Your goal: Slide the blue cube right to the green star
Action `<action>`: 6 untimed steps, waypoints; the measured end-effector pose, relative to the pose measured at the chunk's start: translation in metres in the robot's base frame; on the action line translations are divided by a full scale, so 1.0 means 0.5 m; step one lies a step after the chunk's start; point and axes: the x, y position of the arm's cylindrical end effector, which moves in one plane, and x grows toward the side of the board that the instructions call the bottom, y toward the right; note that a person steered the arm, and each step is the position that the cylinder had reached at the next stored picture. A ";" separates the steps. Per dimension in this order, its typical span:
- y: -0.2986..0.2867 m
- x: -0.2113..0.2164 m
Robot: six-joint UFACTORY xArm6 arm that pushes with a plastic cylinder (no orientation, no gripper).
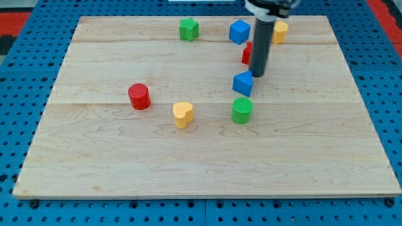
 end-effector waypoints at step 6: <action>-0.262 -0.168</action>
